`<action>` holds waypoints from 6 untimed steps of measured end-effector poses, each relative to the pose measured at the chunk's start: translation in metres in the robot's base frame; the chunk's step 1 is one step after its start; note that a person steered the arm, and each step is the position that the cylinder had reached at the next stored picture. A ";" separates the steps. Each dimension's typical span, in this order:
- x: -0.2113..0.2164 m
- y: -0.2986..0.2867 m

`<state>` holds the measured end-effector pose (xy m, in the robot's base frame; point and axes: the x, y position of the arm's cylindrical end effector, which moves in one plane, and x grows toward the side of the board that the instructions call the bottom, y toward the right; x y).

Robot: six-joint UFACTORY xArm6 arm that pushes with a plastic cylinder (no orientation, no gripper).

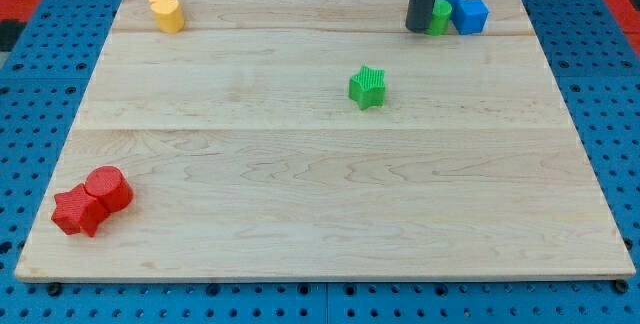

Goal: Move your arm closer to green star

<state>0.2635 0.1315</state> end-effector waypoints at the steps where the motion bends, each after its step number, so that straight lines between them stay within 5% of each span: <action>1: -0.005 0.002; 4: 0.018 -0.084; 6: 0.087 -0.159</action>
